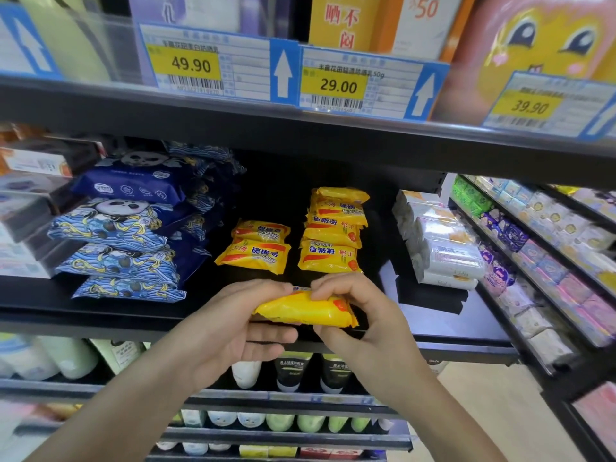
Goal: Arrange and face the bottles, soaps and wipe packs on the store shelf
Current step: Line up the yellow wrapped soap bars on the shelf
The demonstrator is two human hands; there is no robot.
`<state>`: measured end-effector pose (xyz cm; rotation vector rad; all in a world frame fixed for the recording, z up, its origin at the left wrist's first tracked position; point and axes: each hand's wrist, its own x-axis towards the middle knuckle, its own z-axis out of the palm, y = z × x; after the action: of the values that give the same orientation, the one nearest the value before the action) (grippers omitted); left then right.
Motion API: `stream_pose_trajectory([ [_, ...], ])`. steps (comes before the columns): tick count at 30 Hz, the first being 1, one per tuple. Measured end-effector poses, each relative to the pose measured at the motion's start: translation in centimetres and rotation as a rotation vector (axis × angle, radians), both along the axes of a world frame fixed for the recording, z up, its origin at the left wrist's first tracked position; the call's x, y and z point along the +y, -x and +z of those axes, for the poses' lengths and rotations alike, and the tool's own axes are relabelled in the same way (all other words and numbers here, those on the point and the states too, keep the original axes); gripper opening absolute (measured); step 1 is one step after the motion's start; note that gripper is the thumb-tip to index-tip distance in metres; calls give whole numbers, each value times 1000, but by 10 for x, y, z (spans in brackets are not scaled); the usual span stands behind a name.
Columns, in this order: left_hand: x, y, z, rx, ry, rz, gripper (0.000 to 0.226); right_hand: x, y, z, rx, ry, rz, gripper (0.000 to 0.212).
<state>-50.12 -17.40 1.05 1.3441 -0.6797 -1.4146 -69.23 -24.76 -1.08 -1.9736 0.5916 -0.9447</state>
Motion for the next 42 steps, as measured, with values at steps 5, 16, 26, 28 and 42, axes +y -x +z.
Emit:
stream_pose_trajectory([
  [5, -1, -7, -7, -83, 52, 60, 32, -2, 0, 1, 219, 154, 4, 46],
  [16, 1, -16, -7, -151, 162, 179, 24, -23, -33, 13, 493, 675, -84, 47],
  [26, 4, -43, -40, -1061, 312, 160, 19, -70, -77, 55, 577, 443, -151, 47],
  [28, 3, -45, -48, -1371, 311, 14, 34, -78, -92, 62, 668, 436, -149, 45],
  [42, -8, -49, -63, -1495, 232, -101, 58, -98, -151, 37, 861, 494, -102, 45],
])
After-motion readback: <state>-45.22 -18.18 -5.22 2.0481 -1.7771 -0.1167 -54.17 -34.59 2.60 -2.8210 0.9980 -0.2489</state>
